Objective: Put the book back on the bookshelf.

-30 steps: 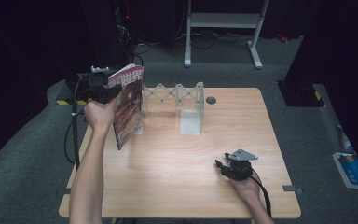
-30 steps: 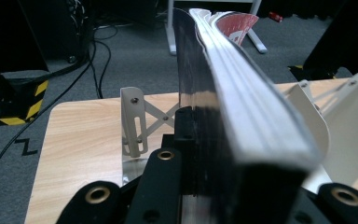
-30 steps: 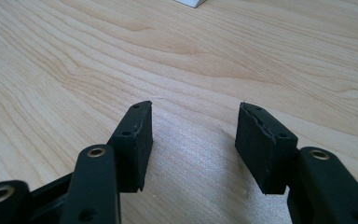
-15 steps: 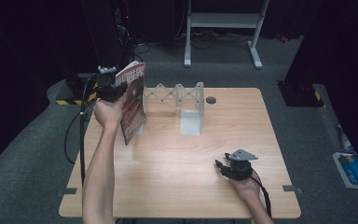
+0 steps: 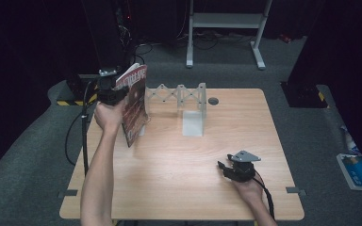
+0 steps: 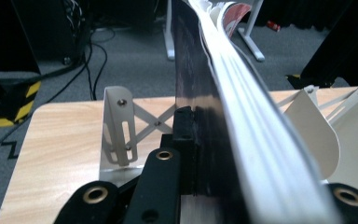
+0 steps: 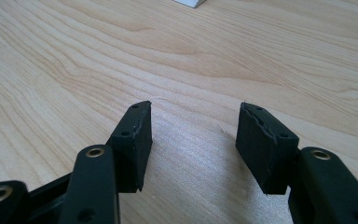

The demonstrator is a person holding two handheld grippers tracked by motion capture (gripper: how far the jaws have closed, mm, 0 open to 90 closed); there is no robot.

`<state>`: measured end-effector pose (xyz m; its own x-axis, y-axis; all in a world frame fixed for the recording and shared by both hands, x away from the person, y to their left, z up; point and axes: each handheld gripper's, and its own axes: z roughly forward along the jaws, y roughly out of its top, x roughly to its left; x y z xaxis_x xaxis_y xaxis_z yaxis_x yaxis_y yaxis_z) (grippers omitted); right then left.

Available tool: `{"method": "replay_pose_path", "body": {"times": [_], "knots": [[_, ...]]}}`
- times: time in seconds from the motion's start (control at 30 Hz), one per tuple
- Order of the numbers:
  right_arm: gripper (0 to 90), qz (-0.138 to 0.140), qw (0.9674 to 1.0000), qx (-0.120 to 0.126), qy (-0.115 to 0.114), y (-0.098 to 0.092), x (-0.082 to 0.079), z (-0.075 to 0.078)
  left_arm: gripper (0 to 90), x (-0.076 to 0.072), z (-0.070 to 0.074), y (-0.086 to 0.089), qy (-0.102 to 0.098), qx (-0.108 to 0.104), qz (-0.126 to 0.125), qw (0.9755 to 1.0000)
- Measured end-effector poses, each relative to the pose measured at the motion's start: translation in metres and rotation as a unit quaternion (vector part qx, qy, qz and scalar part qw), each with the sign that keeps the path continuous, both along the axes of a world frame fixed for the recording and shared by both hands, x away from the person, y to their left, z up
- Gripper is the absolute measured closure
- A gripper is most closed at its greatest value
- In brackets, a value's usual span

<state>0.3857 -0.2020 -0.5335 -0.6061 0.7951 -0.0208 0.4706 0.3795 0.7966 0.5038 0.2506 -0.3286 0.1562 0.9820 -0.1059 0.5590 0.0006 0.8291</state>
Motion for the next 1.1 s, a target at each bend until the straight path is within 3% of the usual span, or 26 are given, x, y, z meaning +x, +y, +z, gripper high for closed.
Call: {"method": "replay_pose_path", "body": {"times": [0.4,0.5,0.73,1.1], "knots": [[45.6,0.0,1.0,0.001,0.0,0.0,0.0,0.0,81.9,-0.004,0.002,0.004,0.045,0.009,-0.011,0.9989],[45.6,0.0,1.0,0.0,0.0,0.0,0.0,0.0,81.9,-0.004,0.004,0.004,0.054,0.02,-0.016,0.9982],[45.6,0.0,1.0,0.0,-0.001,0.0,0.0,0.0,81.4,-0.005,0.011,-0.003,0.093,0.049,-0.034,0.9939],[45.7,0.001,1.0,-0.001,-0.001,0.0,0.0,0.0,82.8,-0.007,0.014,0.001,0.12,0.051,-0.033,0.9909]]}}
